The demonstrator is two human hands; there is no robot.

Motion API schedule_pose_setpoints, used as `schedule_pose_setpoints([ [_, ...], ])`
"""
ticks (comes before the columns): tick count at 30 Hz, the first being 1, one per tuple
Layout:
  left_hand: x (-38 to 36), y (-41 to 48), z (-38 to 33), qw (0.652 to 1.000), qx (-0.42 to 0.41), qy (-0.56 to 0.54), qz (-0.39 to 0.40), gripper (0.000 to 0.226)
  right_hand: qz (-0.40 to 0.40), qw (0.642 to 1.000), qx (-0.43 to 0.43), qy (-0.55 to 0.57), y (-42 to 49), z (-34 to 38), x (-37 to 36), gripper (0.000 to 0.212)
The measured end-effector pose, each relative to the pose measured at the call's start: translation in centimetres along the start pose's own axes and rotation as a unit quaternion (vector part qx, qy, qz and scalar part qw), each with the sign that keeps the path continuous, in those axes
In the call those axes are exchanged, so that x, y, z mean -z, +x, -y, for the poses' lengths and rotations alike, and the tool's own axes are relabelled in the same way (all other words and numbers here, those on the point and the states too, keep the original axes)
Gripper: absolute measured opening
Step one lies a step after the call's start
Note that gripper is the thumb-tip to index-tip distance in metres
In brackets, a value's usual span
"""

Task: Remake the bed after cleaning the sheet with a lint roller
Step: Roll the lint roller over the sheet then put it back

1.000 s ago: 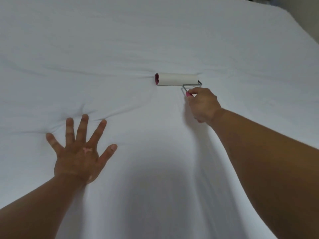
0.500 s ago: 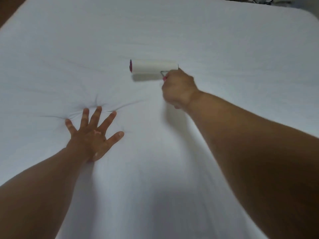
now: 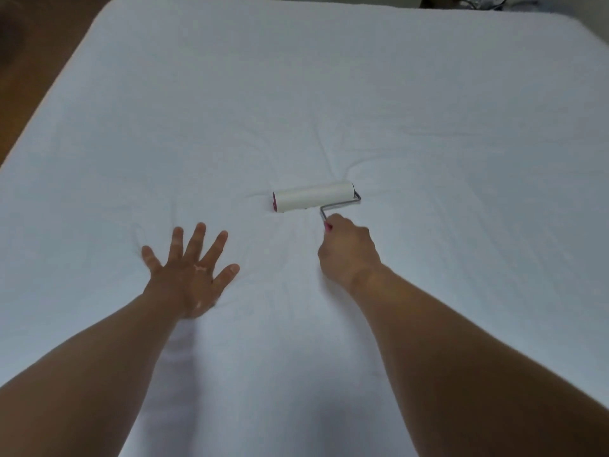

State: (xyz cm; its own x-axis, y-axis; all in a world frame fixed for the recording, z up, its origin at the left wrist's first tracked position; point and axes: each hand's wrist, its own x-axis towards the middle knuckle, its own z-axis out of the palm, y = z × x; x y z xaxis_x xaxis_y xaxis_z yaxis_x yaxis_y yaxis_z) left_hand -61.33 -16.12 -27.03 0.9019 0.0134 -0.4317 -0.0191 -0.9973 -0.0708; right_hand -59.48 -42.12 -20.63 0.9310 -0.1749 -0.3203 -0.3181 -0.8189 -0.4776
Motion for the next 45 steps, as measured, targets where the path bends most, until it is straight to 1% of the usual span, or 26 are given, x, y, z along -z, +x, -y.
schedule_pose_setpoints([
  [5, -0.6, -1.2, 1.1, 0.999, -0.035, 0.012, 0.003, 0.072, -0.026, 0.999, -0.034, 0.009, -6.0, -1.6, -2.4, 0.021],
  [9, -0.9, -1.2, 2.2, 0.998, -0.059, 0.009, 0.009, 0.075, -0.043, 0.996, -0.070, 0.020, -11.6, -2.9, -3.3, 0.012],
  [11, -1.5, -1.9, 3.1, 0.997, -0.076, 0.003, 0.001, 0.073, -0.048, 0.995, -0.087, 0.025, -14.6, -3.6, -3.8, 0.014],
  [15, -3.2, -4.0, 5.1, 0.993, -0.109, 0.001, -0.039, 0.068, -0.044, 0.991, -0.123, 0.040, -20.1, -4.8, -4.4, 0.023],
  [19, -4.0, -5.7, 6.1, 0.991, -0.118, 0.000, -0.059, 0.064, -0.036, 0.990, -0.138, 0.016, -24.9, -6.5, -5.2, 0.022],
  [22, -4.7, -7.2, 6.6, 0.989, -0.122, -0.015, -0.076, 0.063, -0.028, 0.988, -0.151, 0.031, -28.6, -7.6, -5.6, 0.026],
  [25, -5.6, -8.8, 7.1, 0.990, -0.115, -0.020, -0.074, 0.061, -0.023, 0.987, -0.153, 0.040, -32.0, -8.6, -6.1, 0.033],
  [29, -6.7, -10.8, 7.9, 0.992, -0.109, -0.022, -0.068, 0.059, -0.020, 0.987, -0.155, 0.022, -36.6, -10.2, -6.9, 0.041],
  [33, -7.2, -13.1, 8.5, 0.992, -0.111, -0.018, -0.061, 0.069, -0.012, 0.986, -0.167, 0.014, -42.0, -11.9, -7.2, 0.043],
  [36, -7.1, -14.4, 9.3, 0.993, -0.103, -0.032, -0.047, 0.072, -0.008, 0.985, -0.170, 0.028, -46.5, -13.2, -7.7, 0.042],
  [38, -7.2, -15.3, 9.4, 0.993, -0.097, -0.044, -0.041, 0.069, -0.003, 0.986, -0.164, 0.038, -49.4, -14.1, -7.8, 0.043],
  [40, -7.9, -15.8, 9.7, 0.993, -0.090, -0.055, -0.049, 0.062, 0.006, 0.987, -0.153, 0.040, -52.3, -14.8, -7.6, 0.045],
  [42, -9.0, -16.0, 11.0, 0.994, -0.091, -0.052, -0.030, 0.059, 0.025, 0.988, -0.149, 0.026, -55.0, -15.4, -7.3, 0.045],
  [44, -10.5, -16.1, 12.0, 0.993, -0.104, -0.058, -0.028, 0.071, 0.034, 0.989, -0.144, 0.027, -57.6, -16.0, -7.4, 0.047],
  [45, -10.8, -16.4, 12.3, 0.991, -0.099, -0.083, -0.024, 0.076, 0.037, 0.989, -0.142, 0.032, -58.9, -16.7, -7.7, 0.049],
])
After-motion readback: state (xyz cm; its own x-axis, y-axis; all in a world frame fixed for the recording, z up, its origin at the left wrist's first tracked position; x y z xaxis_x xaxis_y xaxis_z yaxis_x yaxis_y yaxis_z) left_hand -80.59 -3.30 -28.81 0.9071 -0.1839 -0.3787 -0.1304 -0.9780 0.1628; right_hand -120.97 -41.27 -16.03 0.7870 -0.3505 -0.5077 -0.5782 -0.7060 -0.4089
